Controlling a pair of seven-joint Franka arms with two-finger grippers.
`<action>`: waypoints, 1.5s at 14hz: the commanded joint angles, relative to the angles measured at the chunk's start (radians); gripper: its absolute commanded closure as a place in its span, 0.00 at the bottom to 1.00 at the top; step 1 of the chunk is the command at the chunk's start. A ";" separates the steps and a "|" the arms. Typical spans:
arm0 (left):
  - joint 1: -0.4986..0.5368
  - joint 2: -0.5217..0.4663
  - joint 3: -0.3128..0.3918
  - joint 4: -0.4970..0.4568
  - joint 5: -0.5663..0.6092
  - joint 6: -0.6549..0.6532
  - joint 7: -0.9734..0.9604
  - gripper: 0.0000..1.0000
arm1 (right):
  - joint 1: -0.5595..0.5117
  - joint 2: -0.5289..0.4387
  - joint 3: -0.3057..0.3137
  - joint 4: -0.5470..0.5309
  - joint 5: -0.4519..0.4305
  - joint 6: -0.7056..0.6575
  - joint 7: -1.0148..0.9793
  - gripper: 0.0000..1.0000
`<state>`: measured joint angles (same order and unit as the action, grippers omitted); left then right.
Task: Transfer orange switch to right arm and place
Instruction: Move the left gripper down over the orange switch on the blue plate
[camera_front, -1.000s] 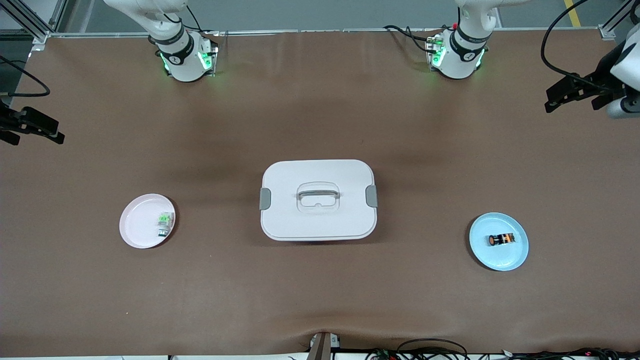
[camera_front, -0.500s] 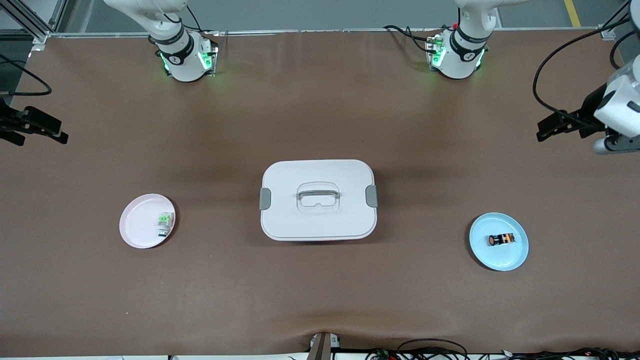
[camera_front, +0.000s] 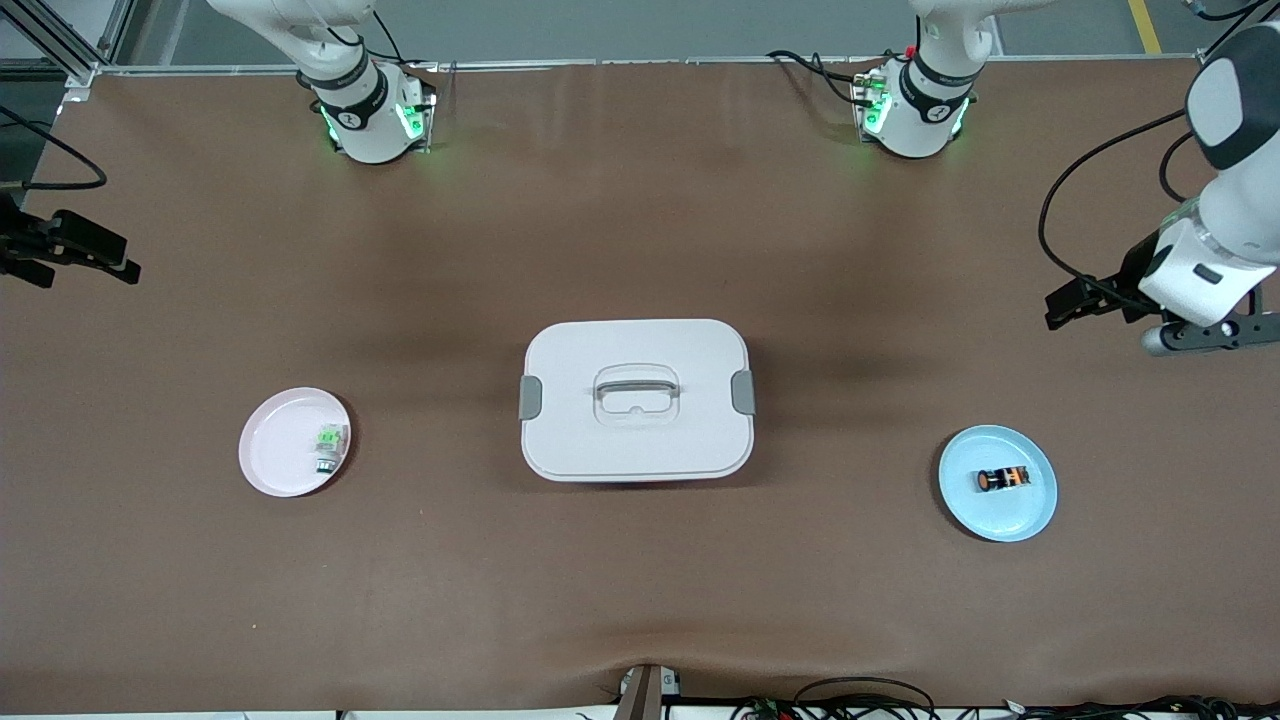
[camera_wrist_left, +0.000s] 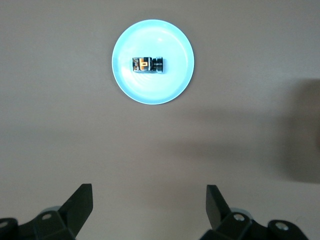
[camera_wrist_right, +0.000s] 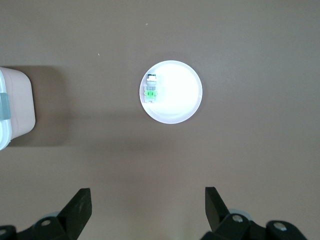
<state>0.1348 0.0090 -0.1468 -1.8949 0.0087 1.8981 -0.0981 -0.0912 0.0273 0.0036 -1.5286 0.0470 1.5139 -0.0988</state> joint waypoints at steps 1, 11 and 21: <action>0.002 0.041 0.000 -0.010 0.031 0.060 0.005 0.00 | 0.004 -0.018 -0.001 -0.007 0.004 -0.012 0.013 0.00; 0.012 0.313 -0.002 0.004 0.109 0.379 0.018 0.00 | -0.001 -0.018 -0.002 -0.007 0.004 -0.011 0.090 0.00; 0.052 0.511 -0.002 0.051 0.129 0.602 0.075 0.00 | 0.010 -0.018 0.002 -0.007 -0.039 0.000 0.076 0.00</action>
<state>0.1702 0.4717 -0.1464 -1.8696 0.1185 2.4590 -0.0381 -0.0896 0.0273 0.0039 -1.5282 0.0279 1.5119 -0.0310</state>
